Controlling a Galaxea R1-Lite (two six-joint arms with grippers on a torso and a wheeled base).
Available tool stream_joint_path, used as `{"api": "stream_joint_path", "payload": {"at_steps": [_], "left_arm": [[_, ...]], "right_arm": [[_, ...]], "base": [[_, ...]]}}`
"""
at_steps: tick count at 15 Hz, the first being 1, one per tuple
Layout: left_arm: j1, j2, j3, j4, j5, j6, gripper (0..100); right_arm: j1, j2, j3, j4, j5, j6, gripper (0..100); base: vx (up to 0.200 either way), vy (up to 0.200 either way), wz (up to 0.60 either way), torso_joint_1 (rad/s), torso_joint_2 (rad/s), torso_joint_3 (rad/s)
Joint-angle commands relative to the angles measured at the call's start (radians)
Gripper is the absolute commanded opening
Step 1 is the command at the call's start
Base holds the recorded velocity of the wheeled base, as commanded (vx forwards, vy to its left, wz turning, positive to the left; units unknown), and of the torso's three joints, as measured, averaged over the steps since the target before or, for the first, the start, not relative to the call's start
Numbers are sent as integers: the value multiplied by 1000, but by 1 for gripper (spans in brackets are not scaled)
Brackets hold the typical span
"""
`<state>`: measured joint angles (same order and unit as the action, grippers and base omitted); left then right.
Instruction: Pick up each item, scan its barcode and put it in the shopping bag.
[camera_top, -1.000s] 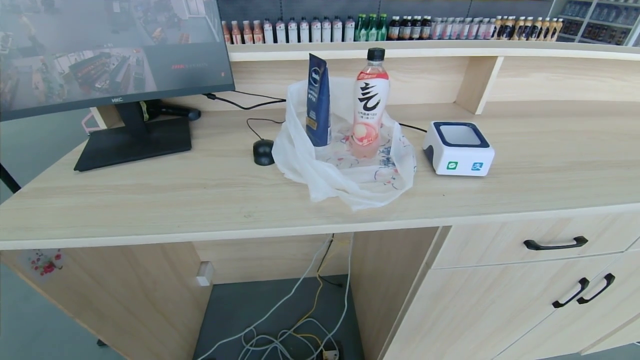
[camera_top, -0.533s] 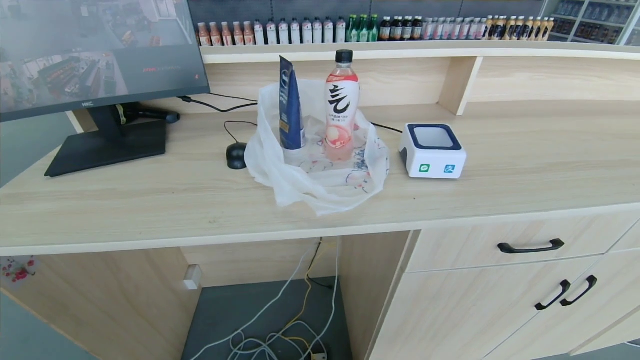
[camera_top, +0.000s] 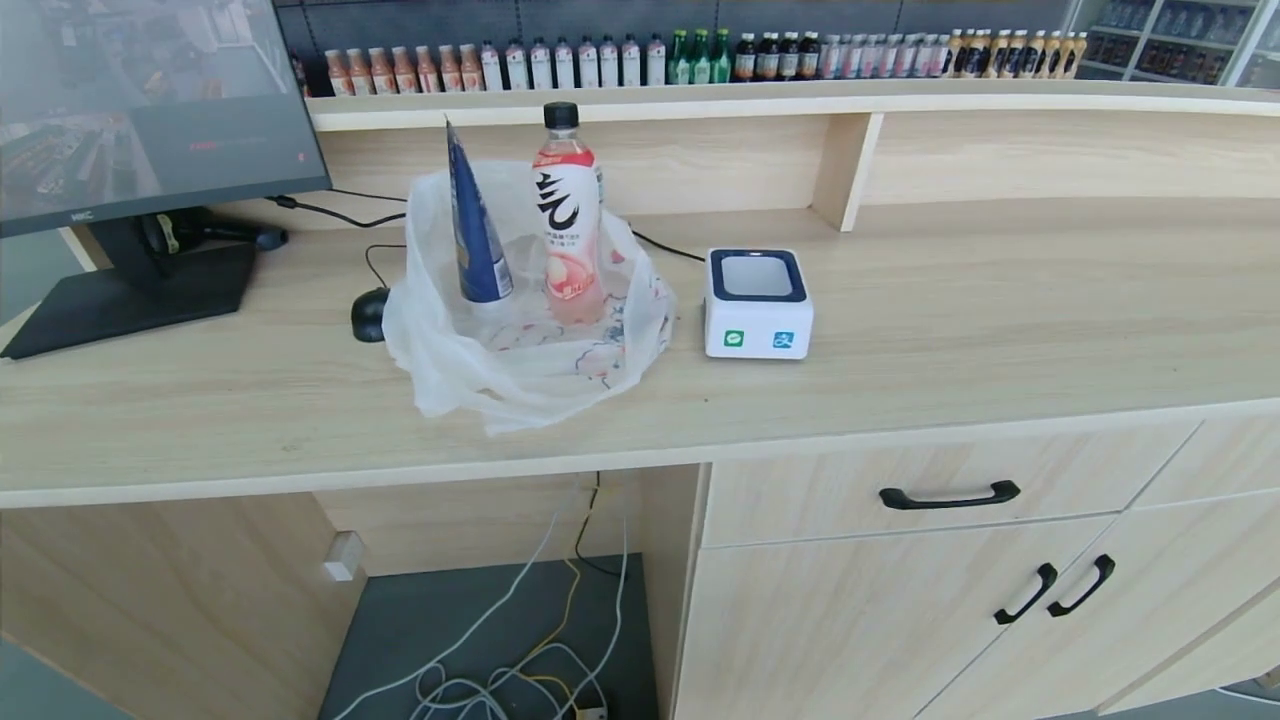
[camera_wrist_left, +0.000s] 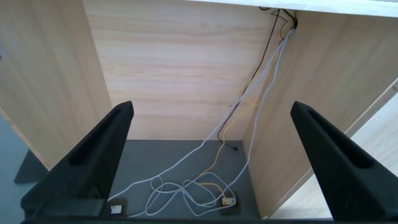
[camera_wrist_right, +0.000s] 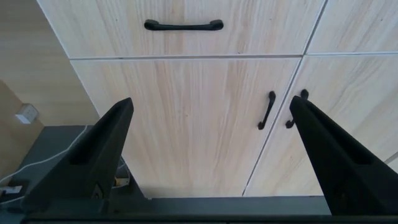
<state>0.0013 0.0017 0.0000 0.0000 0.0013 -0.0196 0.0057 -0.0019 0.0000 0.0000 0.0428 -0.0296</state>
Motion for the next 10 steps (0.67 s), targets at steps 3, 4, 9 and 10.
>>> {"api": "stream_joint_path", "payload": {"at_steps": [3, 4, 9, 10], "left_arm": [[0, 0, 0, 0, 0, 0, 100], [0, 0, 0, 0, 0, 0, 100], [0, 0, 0, 0, 0, 1, 100], [0, 0, 0, 0, 0, 3, 100]], "right_arm": [[0, 2, 0, 0, 0, 0, 100], [0, 2, 0, 0, 0, 0, 100], [0, 2, 0, 0, 0, 0, 100], [0, 2, 0, 0, 0, 0, 100]], "base": [[0, -200, 0, 5, 5, 2], [0, -200, 0, 2, 7, 2], [0, -200, 0, 5, 4, 1], [0, 0, 0, 0, 0, 0]]}}
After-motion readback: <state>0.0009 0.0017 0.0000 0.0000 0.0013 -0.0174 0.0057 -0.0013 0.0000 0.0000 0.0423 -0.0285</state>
